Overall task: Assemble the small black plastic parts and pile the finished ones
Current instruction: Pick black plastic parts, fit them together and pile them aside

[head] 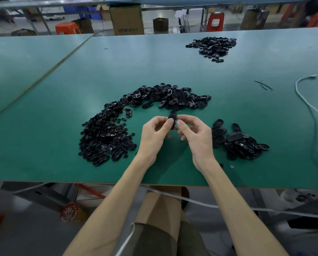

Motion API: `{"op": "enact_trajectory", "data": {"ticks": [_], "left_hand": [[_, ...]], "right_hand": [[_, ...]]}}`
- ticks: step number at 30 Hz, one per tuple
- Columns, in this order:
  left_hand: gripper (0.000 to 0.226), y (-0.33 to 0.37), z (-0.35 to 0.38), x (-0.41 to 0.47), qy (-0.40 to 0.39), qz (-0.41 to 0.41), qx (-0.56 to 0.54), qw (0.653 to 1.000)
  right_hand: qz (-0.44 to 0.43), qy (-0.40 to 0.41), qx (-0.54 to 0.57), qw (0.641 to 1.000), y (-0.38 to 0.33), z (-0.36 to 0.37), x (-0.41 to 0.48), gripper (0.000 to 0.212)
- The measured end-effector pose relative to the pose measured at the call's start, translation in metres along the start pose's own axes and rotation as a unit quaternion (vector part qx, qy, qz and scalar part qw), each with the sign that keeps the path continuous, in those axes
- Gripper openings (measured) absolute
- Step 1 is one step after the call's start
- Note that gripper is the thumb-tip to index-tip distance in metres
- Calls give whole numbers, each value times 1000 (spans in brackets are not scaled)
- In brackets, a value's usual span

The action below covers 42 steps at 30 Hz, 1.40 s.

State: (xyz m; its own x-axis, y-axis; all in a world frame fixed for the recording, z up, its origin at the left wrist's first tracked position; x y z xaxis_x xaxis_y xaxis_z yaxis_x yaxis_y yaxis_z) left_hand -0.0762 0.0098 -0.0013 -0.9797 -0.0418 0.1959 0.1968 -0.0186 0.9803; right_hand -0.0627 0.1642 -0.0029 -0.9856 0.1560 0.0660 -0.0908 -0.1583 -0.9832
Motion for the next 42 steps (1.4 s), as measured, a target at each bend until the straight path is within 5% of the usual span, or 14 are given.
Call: {"op": "enact_trajectory", "data": {"ticks": [7, 42], "left_hand": [[18, 0, 14, -1, -71, 8, 56, 996], [11, 6, 11, -4, -44, -11, 80, 996]], "right_hand": [[8, 29, 10, 1000, 2, -4, 1, 4], [3, 22, 14, 1000, -2, -3, -1, 8]]}}
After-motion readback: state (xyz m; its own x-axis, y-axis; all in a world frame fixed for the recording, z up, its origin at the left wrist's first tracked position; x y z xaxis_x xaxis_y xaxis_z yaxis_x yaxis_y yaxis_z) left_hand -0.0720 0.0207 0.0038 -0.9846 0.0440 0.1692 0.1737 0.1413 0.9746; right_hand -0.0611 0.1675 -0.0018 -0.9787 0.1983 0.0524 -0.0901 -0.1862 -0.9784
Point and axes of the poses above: each hand's wrist, its own x-axis towards the middle knuckle, its own z-axis out of the palm, y = z × x, the point moved 7 cm from there along x, towards the middle knuckle, and after that the axes turned 3 degrees about z, right-handed, at the moved point
